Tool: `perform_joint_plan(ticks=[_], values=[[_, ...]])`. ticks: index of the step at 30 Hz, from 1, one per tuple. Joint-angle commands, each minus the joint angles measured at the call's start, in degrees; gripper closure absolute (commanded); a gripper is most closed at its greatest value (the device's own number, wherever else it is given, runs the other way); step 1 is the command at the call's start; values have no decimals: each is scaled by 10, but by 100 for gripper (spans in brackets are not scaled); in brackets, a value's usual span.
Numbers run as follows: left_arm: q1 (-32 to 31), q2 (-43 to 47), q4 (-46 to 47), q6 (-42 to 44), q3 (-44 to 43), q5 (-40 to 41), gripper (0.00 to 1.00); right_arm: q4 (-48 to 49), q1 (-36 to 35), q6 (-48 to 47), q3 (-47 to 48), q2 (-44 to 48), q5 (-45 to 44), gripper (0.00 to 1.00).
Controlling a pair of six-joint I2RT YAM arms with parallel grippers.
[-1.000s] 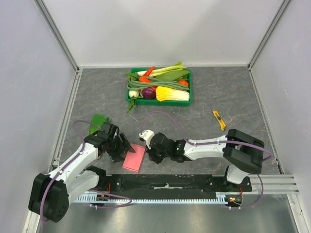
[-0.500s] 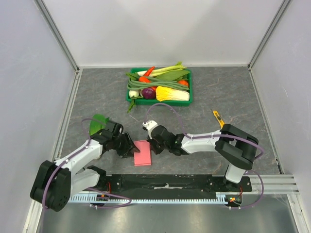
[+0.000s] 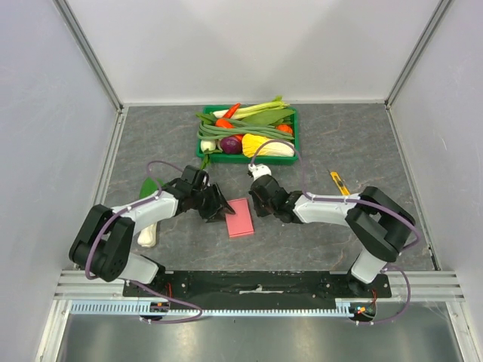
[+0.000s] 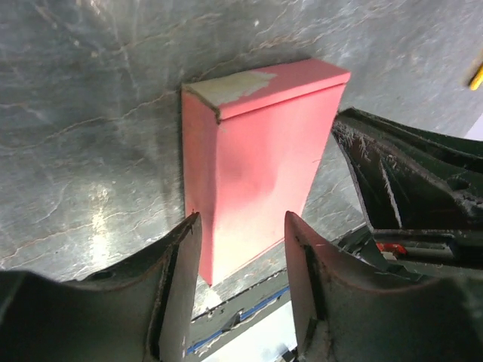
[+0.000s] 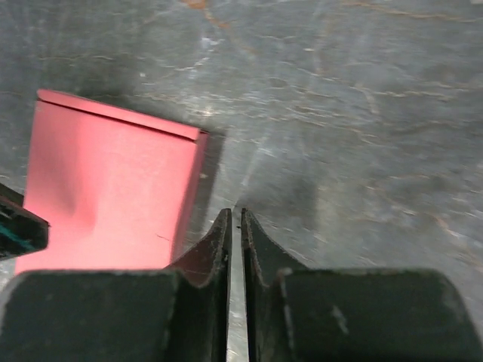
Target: Unpack the express box
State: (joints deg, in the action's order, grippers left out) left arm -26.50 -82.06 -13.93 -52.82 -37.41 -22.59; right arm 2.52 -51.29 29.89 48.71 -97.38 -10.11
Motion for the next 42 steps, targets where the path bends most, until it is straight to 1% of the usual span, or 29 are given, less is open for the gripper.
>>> perform_joint_plan(ticks=[1, 2, 4, 6, 7, 9, 10, 11, 12, 13, 14, 15, 16, 17, 18, 21, 25, 29, 37, 42], values=[[-3, 13, 0, 26, -25, 39, 44, -80, 1, 18, 25, 53, -78, 71], [-3, 18, -13, 29, -25, 47, 43, -90, 1, 24, 26, 68, -96, 63], [-2, 37, -28, 35, -28, 72, 39, -106, 1, 39, 29, 83, -94, 47], [-2, 56, -48, 39, -30, 81, 38, -108, 1, 53, 31, 101, -66, 39], [-2, 62, -54, 40, -31, 90, 38, -107, 0, 60, 31, 105, -53, 33], [-2, 76, -83, 44, -34, 107, 38, -106, -3, 66, 38, 110, -19, 27], [-2, 92, -95, 44, -35, 134, 38, -107, -11, 62, 45, 104, -13, 20], [-1, 103, -119, 43, -36, 152, 38, -111, -17, 60, 51, 98, -13, 18], [-1, 115, -132, 42, -37, 171, 38, -118, -24, 58, 68, 91, -24, 12], [0, 137, -144, 38, -38, 209, 37, -132, -41, 52, 79, 75, -32, 10], [0, 147, -154, 35, -39, 225, 36, -144, -50, 53, 92, 64, -45, 8], [4, 157, -175, 32, -39, 242, 35, -160, -58, 56, 129, 52, -61, 6], [6, 175, -184, 26, -41, 265, 34, -201, -74, 56, 150, 23, -68, 5], [7, 182, -195, 25, -41, 275, 32, -221, -84, 61, 172, 9, -79, 4], [11, 189, -213, 24, -43, 284, 31, -235, -93, 62, 205, -3, -91, 2], [19, 211, -239, 18, -41, 310, 26, -262, -123, 72, 238, -39, -142, 2], [30, 234, -275, 19, -36, 335, 22, -296, -134, 90, 254, -75, -190, 2], [36, 256, -283, 18, -23, 339, 19, -304, -141, 99, 254, -91, -213, 2], [40, 269, -284, 22, -14, 327, 17, -293, -147, 105, 256, -128, -179, 2], [43, 270, -282, 25, -17, 323, 17, -287, -148, 110, 251, -120, -178, 2]])
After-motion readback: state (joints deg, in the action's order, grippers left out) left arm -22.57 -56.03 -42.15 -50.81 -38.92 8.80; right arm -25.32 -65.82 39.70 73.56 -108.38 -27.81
